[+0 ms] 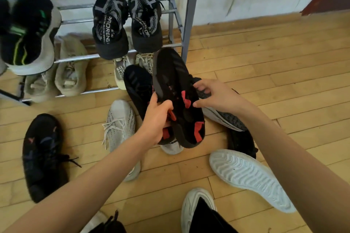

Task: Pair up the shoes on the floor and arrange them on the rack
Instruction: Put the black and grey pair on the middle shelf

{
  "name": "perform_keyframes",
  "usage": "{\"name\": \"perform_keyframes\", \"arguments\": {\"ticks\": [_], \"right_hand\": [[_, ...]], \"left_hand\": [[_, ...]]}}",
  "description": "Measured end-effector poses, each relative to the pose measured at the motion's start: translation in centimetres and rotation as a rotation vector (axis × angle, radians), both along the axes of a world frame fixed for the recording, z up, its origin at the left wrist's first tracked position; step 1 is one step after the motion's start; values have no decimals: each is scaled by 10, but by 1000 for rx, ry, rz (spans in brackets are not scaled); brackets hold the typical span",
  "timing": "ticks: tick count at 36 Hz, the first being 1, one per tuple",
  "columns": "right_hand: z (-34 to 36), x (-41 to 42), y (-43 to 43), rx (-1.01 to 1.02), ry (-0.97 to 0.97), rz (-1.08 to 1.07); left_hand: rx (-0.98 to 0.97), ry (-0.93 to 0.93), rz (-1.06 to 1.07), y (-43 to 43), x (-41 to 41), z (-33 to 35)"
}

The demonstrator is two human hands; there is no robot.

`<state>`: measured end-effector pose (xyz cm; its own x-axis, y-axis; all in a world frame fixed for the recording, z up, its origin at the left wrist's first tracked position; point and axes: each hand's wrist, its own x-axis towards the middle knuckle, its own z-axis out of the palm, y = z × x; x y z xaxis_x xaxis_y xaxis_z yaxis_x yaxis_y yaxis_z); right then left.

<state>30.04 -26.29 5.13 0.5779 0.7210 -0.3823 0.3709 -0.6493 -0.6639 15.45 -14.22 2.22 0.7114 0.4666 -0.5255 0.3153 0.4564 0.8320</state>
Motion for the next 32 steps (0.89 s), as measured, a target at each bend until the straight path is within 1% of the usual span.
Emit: {"name": "perform_keyframes", "arguments": {"ticks": [2,5,9,13,15,17,18,19,21,23,24,26,27,29,31,32], "right_hand": [[-6,-10,9,-15,127,7],[-17,-26,23,37,314,-21],[-25,-44,44,38,372,-6],[-28,-64,67,15,260,81],[-30,-75,77,24,328,109],[-31,-84,86,67,456,87],[-31,-88,90,93,488,65],[-32,-91,94,101,460,48],[-35,-89,102,30,229,36],[-41,-86,105,-119,-19,10],[-43,-84,105,-195,-112,-2],[-52,-80,102,-313,-220,-16],[-55,-78,101,-357,-233,-21],[-62,-73,98,-393,-170,-24],[-65,-70,95,-365,-41,-35],[-67,-69,94,-340,-18,-26]], "left_hand": [[37,7,-23,12,-10,0],[102,26,-51,23,-27,-3],[109,62,33,33,-53,-6],[51,15,11,48,-88,-9],[-8,-17,-5,59,-106,-11],[-9,-15,22,70,-123,-14],[3,-1,51,76,-131,-16],[21,23,84,82,-138,-18],[36,78,155,94,-149,-25],[18,125,216,104,-156,-31],[14,145,223,109,-158,-35],[8,181,206,115,-162,-44],[5,200,199,117,-163,-49],[-11,224,201,118,-165,-59],[-24,220,207,116,-164,-64],[-15,213,200,114,-163,-65]]}}
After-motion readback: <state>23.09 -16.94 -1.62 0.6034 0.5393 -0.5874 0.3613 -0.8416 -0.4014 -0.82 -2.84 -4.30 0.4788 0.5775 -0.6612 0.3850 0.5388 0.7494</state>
